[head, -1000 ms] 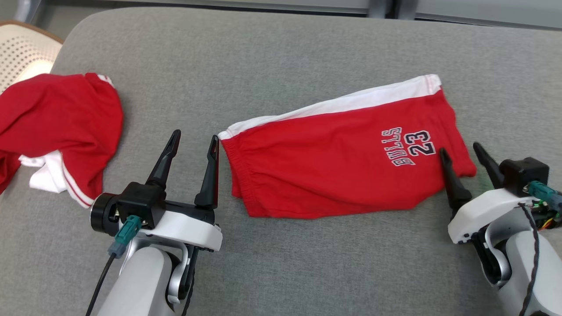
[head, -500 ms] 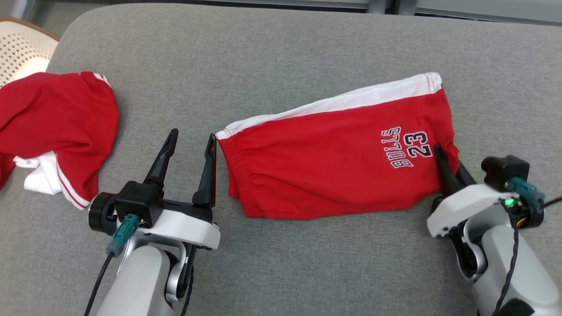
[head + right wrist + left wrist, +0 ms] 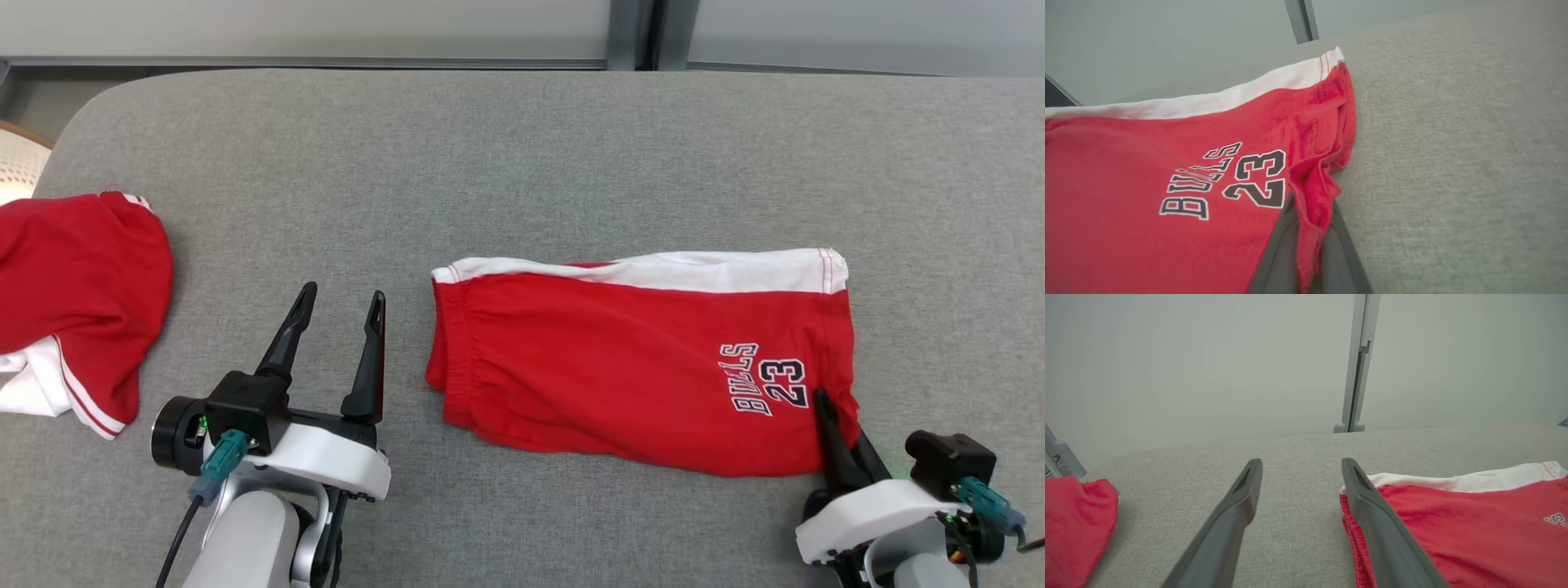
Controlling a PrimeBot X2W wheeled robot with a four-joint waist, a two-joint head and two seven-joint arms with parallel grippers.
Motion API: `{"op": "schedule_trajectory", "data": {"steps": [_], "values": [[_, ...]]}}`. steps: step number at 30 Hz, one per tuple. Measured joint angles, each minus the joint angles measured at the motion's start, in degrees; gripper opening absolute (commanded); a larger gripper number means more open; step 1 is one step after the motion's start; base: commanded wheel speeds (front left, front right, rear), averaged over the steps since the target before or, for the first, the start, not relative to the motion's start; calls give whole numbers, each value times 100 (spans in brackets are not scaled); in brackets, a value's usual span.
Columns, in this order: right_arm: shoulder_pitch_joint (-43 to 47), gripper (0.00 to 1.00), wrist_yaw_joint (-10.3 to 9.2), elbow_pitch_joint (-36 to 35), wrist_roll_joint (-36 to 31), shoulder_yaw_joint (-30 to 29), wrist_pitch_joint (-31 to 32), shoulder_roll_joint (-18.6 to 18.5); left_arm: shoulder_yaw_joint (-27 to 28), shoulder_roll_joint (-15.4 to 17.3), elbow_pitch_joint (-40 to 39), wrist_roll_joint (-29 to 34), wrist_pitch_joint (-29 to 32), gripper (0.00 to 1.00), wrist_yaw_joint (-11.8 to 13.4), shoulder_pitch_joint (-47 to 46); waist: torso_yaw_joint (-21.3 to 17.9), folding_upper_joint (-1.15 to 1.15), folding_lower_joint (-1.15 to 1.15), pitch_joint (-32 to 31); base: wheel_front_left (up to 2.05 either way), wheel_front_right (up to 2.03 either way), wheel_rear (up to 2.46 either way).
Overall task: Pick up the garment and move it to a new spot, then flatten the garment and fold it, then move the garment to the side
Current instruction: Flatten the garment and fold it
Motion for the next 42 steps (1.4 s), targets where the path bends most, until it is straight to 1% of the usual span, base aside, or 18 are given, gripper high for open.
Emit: {"op": "schedule_trajectory", "data": {"steps": [5, 13, 16, 18, 23, 27, 29, 30, 33, 36, 38, 39, 40, 41, 42], "values": [[125, 0, 2, -58, -14, -214, 15, 12, -25, 8, 31, -2, 0, 100, 1, 18, -64, 0, 0, -51, 0, 0, 0], [144, 0, 2, -152, -109, -388, 58, 47, -54, 21, 33, -15, 1, 100, 9, 22, -63, 0, 0, -29, 0, 0, 0], [73, 0, 0, -434, -243, -365, 111, 49, -45, 20, 26, -63, 1, 100, 16, 22, -62, 0, 0, -29, 0, 0, 0], [-81, 0, -2, -745, -369, -229, 213, 64, -35, 27, 19, -69, 1, 100, 32, 21, -65, 0, 0, -30, 0, 0, 0], [-503, 0, -4, -1461, -582, 499, 565, 156, -33, 11, 35, -166, 1, 100, 8, 8, -24, 0, 0, -47, 0, 0, 0], [-833, 0, -4, -1678, -545, 1415, 835, 191, -53, 8, 63, -188, 1, 100, 3, -26, 32, 0, 0, -46, 0, 0, 0], [-913, 0, -4, -1611, -449, 1922, 957, 208, -74, 3, 80, -190, 1, 100, 0, -45, 70, 0, 0, -47, 0, 0, 0], [-933, 0, -4, -1493, -235, 2376, 992, 209, -107, -20, 102, -201, 1, 100, -20, -73, 128, 0, 0, -48, 0, 0, 0], [-957, 0, -4, -1274, 40, 3011, 1025, 215, -101, -32, 131, -216, 1, 100, -25, -88, 200, 0, 0, -32, 0, 0, 0], [-1027, 0, -4, -1007, 232, 3415, 958, 218, -90, -29, 160, -219, 1, 100, -25, -91, 232, 0, 0, -7, 0, 0, 0], [-1069, 0, -4, -826, 314, 3538, 907, 213, -92, -32, 175, -219, 1, 100, -25, -93, 254, 0, 0, -3, 0, 0, 0], [-1081, 16, -4, -756, 348, 3587, 856, 213, -91, -31, 180, -219, 0, 100, -25, -93, 260, 0, 0, 2, 0, 0, 0], [-1098, 38, -4, -677, 358, 3607, 827, 216, -93, -33, 185, -218, 1, 100, -24, -96, 263, 0, 0, 6, 0, 0, 0], [-1120, 83, -4, -614, 379, 3626, 791, 212, -97, -36, 189, -216, 1, 100, -23, -98, 266, 0, 0, 7, 0, 0, 0], [-1144, 100, -4, -577, 400, 3627, 724, 210, -98, -38, 192, -213, 0, 100, -20, -101, 266, 0, 0, 7, 0, 0, 0]]}}
